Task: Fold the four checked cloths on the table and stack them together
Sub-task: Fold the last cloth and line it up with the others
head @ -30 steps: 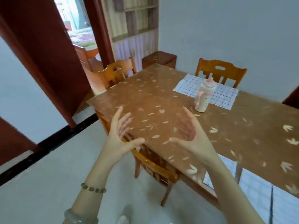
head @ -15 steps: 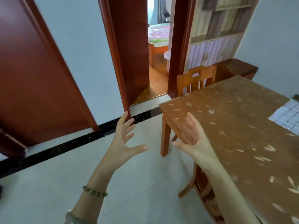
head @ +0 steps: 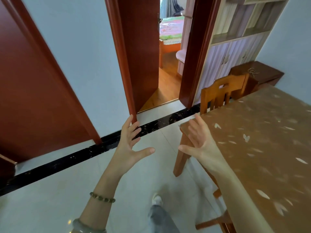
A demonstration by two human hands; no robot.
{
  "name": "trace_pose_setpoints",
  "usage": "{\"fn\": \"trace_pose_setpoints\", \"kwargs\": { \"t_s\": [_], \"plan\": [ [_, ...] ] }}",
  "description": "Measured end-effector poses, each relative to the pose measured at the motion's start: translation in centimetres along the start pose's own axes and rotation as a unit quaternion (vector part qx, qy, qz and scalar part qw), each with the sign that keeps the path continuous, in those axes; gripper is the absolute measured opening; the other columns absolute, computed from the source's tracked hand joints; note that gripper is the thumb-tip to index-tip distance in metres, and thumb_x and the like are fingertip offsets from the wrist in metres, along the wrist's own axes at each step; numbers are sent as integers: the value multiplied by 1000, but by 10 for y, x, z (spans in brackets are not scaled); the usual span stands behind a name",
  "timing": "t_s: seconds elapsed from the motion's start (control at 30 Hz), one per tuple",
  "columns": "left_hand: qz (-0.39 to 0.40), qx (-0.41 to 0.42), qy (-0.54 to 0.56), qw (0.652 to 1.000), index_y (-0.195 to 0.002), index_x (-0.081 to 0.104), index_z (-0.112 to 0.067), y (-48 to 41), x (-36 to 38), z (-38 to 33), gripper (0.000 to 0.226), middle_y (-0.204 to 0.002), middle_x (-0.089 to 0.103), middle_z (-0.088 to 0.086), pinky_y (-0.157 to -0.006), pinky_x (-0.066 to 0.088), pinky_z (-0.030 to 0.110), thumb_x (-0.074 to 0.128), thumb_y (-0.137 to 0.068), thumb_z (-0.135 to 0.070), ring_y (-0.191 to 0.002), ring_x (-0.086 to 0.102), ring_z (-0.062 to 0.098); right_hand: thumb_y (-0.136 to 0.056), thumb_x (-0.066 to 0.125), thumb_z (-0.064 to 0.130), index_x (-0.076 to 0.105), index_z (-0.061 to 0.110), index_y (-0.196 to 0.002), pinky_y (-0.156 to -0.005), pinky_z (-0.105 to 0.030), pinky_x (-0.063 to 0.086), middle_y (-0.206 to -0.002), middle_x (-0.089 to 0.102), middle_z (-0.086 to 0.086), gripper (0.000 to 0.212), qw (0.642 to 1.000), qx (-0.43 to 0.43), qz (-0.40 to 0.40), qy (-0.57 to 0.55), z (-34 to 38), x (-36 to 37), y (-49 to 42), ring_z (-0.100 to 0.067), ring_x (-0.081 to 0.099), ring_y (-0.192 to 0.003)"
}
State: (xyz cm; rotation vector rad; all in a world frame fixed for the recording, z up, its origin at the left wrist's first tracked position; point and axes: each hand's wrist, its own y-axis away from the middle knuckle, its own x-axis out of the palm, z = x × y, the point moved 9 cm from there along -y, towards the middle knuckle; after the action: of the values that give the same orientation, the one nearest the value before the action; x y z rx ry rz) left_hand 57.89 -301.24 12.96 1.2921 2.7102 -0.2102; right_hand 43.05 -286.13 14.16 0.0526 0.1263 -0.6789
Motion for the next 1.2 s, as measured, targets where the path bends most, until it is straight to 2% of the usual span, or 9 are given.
{"fn": "trace_pose_setpoints", "kwargs": {
  "t_s": [0.2, 0.37, 0.5, 0.57, 0.73, 0.9, 1.07, 1.13, 1.2],
  "plan": [
    [10, -2, 1, 1000, -147, 11, -44, -127, -11, 14, 112, -149, 32, -13, -111, 34, 29, 83, -62, -32, -135, 36, 3, -71, 80, 7, 14, 41, -147, -109, -31, 30, -153, 26, 10, 107, 1000, 11, 8, -22, -15, -8, -126, -10, 29, -138],
    [25, -4, -3, 1000, -147, 11, -44, -225, -15, 14, 114, -145, 32, -23, -111, 34, 27, 86, -63, -29, -131, 37, -6, -65, 80, 16, 16, 50, -136, -112, -36, 29, -153, 26, 8, 101, 1000, 2, 3, -23, -3, -23, -225, -11, 31, -137],
    [40, -5, -7, 999, -145, 12, -48, -290, -17, 23, 113, -144, 31, -26, -109, 35, 24, 85, -62, -30, -130, 38, -6, -71, 78, 8, 17, 58, -126, -109, -33, 31, -144, 27, 17, 96, 1000, 0, 7, -13, -7, -33, -286, -9, 33, -134],
    [55, -5, -7, 998, -145, 12, -49, -323, -14, 30, 112, -145, 32, -26, -109, 36, 25, 84, -62, -29, -130, 39, -5, -72, 78, 8, 17, 58, -128, -108, -32, 33, -142, 29, 19, 97, 1000, 6, 0, -12, -14, -42, -313, -7, 36, -131],
    [113, 7, -12, 993, -143, 12, -53, -412, 6, 47, 114, -146, 33, -23, -107, 37, 27, 86, -58, -41, -132, 39, -3, -67, 79, 15, 17, 50, -137, -106, -30, 38, -145, 31, 15, 100, 998, 28, -48, -21, -33, -75, -376, -7, 39, -129],
    [185, 16, -2, 983, -140, 15, -56, -528, 32, 65, 108, -147, 33, -20, -109, 38, 30, 85, -60, -36, -132, 40, 0, -68, 80, 12, 16, 44, -145, -105, -27, 39, -150, 30, 11, 106, 991, 46, -123, -26, -54, -114, -454, -6, 40, -131],
    [265, 19, 14, 964, -137, 16, -54, -648, 70, 66, 107, -145, 36, -20, -108, 39, 31, 85, -58, -36, -129, 44, -1, -70, 79, 9, 13, 47, -144, -104, -26, 38, -150, 30, 10, 106, 978, 60, -199, -31, -61, -156, -533, -5, 40, -129],
    [300, 29, 17, 953, -136, 17, -58, -690, 89, 63, 106, -143, 36, -21, -108, 39, 31, 85, -57, -35, -128, 45, -3, -71, 79, 7, 14, 47, -143, -107, -30, 38, -149, 31, 9, 104, 969, 62, -236, -38, -62, -176, -557, -6, 40, -129],
    [332, 37, 13, 942, -133, 19, -65, -723, 110, 60, 107, -142, 36, -22, -108, 39, 31, 88, -55, -42, -127, 45, -3, -71, 78, 7, 15, 49, -140, -104, -28, 40, -146, 33, 11, 103, 962, 65, -262, -42, -64, -194, -573, -4, 41, -127]
  ]
}}
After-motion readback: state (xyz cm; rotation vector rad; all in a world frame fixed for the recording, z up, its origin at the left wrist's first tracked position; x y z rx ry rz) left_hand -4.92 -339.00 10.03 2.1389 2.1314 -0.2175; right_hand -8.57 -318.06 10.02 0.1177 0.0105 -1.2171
